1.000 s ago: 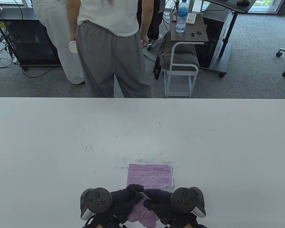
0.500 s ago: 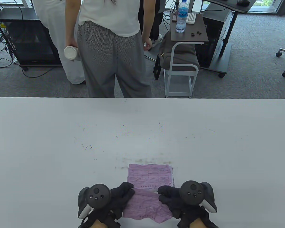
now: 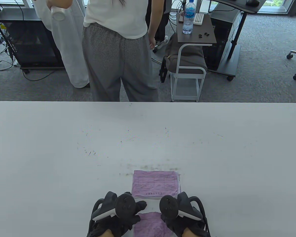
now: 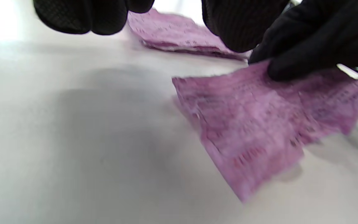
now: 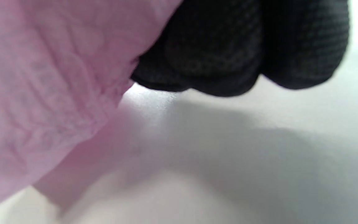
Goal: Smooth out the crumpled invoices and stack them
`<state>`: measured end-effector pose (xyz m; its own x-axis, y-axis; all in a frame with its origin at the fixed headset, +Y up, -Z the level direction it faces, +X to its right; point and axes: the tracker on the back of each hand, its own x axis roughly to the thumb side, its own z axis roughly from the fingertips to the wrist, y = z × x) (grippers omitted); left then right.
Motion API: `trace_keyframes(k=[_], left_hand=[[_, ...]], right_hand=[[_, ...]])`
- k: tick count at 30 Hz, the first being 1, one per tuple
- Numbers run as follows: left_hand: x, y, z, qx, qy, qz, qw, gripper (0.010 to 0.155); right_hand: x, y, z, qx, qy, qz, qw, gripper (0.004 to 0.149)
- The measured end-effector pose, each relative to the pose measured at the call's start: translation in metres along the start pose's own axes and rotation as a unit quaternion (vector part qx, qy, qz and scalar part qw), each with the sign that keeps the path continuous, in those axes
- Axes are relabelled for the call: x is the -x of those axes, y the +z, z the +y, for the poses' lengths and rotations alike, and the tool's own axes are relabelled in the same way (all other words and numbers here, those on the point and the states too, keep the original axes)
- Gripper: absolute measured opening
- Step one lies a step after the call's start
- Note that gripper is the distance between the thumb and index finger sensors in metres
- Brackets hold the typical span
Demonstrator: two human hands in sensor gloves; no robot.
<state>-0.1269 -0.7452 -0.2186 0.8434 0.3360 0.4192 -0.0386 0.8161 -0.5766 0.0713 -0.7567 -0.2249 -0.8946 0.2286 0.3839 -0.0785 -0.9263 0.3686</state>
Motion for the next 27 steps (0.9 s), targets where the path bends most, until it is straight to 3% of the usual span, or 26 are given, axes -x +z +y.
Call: trace_keyframes(k=[8, 12, 18, 27], left_hand=[[-0.009, -0.025, -0.034, 0.135, -0.095, 0.058, 0.985, 0.073], [-0.005, -0.026, -0.037, 0.154, -0.057, 0.076, 0.983, 0.078], [0.002, -0.028, -0.035, 0.151, -0.043, 0.086, 0.984, 0.078], [0.008, -0.028, -0.035, 0.151, -0.031, 0.083, 0.985, 0.079]], right_hand=[[0.003, 0.001, 0.004, 0.004, 0.012, 0.006, 1.000, 0.041], [0.004, 0.003, 0.002, 0.016, 0.028, 0.008, 0.999, 0.042], [0.020, 0.006, 0.002, -0.031, -0.008, 0.049, 0.998, 0.046], [0.038, 0.014, -0.001, -0.031, -0.009, 0.140, 0.990, 0.045]])
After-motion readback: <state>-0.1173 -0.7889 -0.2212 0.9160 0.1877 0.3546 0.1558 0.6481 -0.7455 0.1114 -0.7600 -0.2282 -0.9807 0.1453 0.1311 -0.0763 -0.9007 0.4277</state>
